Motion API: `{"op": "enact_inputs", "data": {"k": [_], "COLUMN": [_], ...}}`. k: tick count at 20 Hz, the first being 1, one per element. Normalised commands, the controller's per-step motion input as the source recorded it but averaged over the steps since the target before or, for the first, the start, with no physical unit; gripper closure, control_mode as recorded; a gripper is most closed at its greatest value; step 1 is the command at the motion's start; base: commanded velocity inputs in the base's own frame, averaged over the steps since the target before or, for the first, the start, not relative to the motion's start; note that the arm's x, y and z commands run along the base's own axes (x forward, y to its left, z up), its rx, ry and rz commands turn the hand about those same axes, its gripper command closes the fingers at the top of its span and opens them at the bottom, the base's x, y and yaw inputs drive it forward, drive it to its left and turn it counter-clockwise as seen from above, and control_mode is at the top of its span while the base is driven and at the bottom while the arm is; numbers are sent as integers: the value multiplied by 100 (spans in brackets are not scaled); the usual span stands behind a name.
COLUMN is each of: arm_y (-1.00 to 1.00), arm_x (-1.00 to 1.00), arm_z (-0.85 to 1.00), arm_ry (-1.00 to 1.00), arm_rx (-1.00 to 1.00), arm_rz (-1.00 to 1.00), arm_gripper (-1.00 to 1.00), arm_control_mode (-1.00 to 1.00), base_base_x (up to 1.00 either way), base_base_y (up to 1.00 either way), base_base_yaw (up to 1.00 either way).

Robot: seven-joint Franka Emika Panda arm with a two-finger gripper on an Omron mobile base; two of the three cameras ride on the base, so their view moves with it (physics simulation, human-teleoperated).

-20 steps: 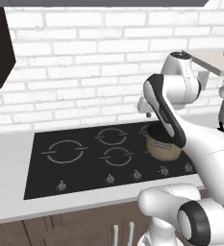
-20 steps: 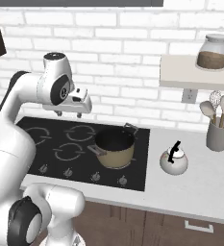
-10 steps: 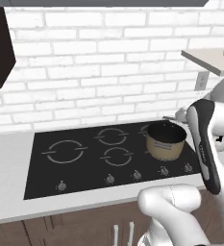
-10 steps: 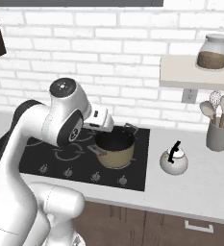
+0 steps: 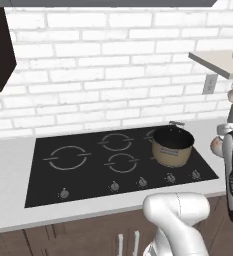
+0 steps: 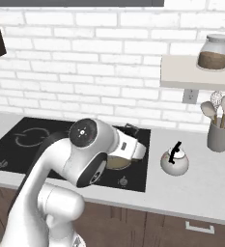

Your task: Pick the kettle from the counter and place it on a stove burner. Then turn the burner on.

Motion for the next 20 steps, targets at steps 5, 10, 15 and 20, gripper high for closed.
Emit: {"op": "enact_inputs", "data": {"k": [5, 10, 15, 20], "arm_y": [-100, -81, -9, -9], "arm_x": [0, 37, 2, 26], "arm_z": [0, -18, -9, -23], "arm_ry": [15, 20, 8, 10], "arm_rx": [10, 1, 1, 17], "arm_rz": [-35, -14, -1, -1], "arm_gripper": [-100, -100, -100, -100], "arm_control_mode": [-100, -100, -100, -100], "base_base_x": [0, 0, 0, 0], "base_base_y": [0, 0, 0, 0], "base_base_yaw": [0, 0, 0, 0]}}
